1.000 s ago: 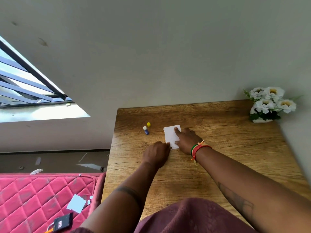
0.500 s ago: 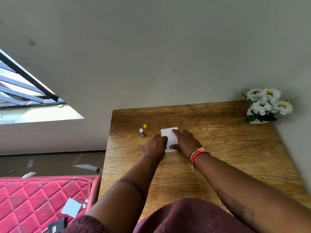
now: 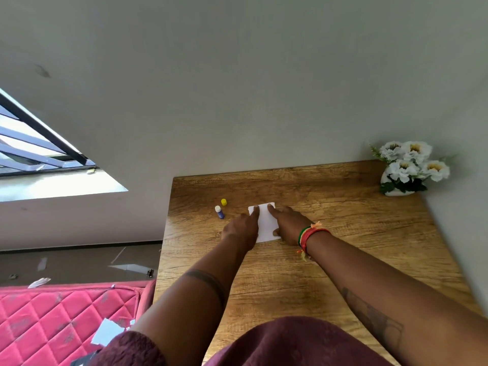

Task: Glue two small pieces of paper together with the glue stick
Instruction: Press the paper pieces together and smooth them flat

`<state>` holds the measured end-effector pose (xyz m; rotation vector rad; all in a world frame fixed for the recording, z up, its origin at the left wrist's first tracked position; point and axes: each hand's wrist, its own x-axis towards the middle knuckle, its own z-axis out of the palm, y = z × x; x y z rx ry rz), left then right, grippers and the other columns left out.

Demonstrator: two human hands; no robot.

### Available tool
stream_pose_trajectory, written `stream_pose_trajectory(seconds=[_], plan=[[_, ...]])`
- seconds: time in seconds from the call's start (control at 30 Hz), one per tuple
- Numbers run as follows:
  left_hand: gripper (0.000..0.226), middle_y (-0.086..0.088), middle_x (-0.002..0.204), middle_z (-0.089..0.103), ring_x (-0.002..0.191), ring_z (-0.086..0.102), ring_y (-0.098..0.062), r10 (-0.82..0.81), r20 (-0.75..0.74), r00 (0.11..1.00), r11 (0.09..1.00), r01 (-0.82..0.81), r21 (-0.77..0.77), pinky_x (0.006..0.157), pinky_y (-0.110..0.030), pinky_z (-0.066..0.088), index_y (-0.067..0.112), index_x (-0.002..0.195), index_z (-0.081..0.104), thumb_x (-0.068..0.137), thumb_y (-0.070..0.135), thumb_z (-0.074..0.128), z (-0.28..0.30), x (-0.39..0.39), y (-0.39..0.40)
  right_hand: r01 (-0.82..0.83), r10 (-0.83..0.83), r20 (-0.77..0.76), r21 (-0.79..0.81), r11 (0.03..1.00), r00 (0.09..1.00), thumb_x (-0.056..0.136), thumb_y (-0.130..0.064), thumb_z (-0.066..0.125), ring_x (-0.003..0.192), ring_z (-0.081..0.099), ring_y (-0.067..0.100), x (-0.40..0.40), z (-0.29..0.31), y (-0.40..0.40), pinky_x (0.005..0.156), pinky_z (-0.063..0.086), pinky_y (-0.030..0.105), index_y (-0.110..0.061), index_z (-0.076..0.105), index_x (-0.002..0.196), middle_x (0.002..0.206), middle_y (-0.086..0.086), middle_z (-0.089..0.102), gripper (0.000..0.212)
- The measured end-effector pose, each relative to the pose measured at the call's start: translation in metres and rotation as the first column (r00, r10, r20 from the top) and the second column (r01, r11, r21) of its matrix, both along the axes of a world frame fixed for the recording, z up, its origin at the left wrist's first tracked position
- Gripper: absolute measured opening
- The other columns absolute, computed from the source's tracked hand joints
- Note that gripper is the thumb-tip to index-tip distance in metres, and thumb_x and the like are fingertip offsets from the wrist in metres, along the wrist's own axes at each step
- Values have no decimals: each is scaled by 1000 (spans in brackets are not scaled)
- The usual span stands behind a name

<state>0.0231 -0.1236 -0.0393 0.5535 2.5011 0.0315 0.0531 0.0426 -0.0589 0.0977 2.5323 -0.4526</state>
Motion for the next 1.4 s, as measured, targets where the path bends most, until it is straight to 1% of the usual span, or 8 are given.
stream_pose_trajectory(seconds=[0.23,0.43,0.57,0.73,0.97,1.17,1.33,1.4], plan=[[101,-20,134,55,116,61,-36,5,23,1000,999,-4,-42,88,-51,58,27,163,-5,96,17,69,-1,-3,3,48,-47,-11,11,999,999,93,-32,68,143,39,35,-2,-4,0,114,39,43,-16,2,161,165,15,23,97],[101,-20,135,54,116,61,-36,25,49,998,999,-24,-28,88,-51,57,31,163,-6,95,18,69,2,-2,2,-72,73,-61,13,997,995,99,-33,56,133,46,37,8,-8,3,105,44,42,-46,8,158,158,19,28,77],[99,-21,137,54,118,60,-36,21,44,999,999,-19,-44,92,-52,56,29,163,-6,97,18,67,3,-1,3,-87,96,-98,90,992,991,102,-35,48,134,41,37,18,-5,0,104,45,45,-36,3,160,156,20,27,73],[100,-21,138,53,119,60,-36,23,56,998,999,-21,-35,92,-52,57,30,163,-6,97,17,67,4,-1,2,-171,198,-143,185,968,970,102,-30,38,134,37,38,51,-2,12,93,50,49,-53,-2,154,150,18,30,69],[100,-21,141,52,121,59,-36,34,56,998,999,-34,-14,91,-50,57,31,163,-6,97,20,68,4,-1,2,-270,322,-194,252,929,926,103,-32,36,125,43,37,52,1,-3,94,44,49,-50,2,156,143,18,40,65],[96,-21,140,52,121,59,-37,37,74,997,999,-36,-12,91,-52,56,31,163,-5,98,21,65,5,-3,1,-122,144,-108,192,974,984,97,-28,49,118,47,35,44,-4,-12,83,53,46,-32,-4,160,139,16,41,82],[95,-20,138,53,118,60,-35,43,77,996,999,-43,-2,92,-53,57,31,163,-5,99,21,64,4,-3,1,-1,18,-126,128,992,992,95,-24,51,127,45,35,43,-4,-14,92,50,46,-16,2,161,149,14,38,83],[95,-20,137,54,118,60,-35,46,72,996,999,-46,-1,91,-53,57,31,163,-4,99,21,64,4,-2,1,3,15,-145,122,993,989,94,-26,51,125,46,34,43,-5,-14,92,51,46,-17,2,161,147,14,40,83]])
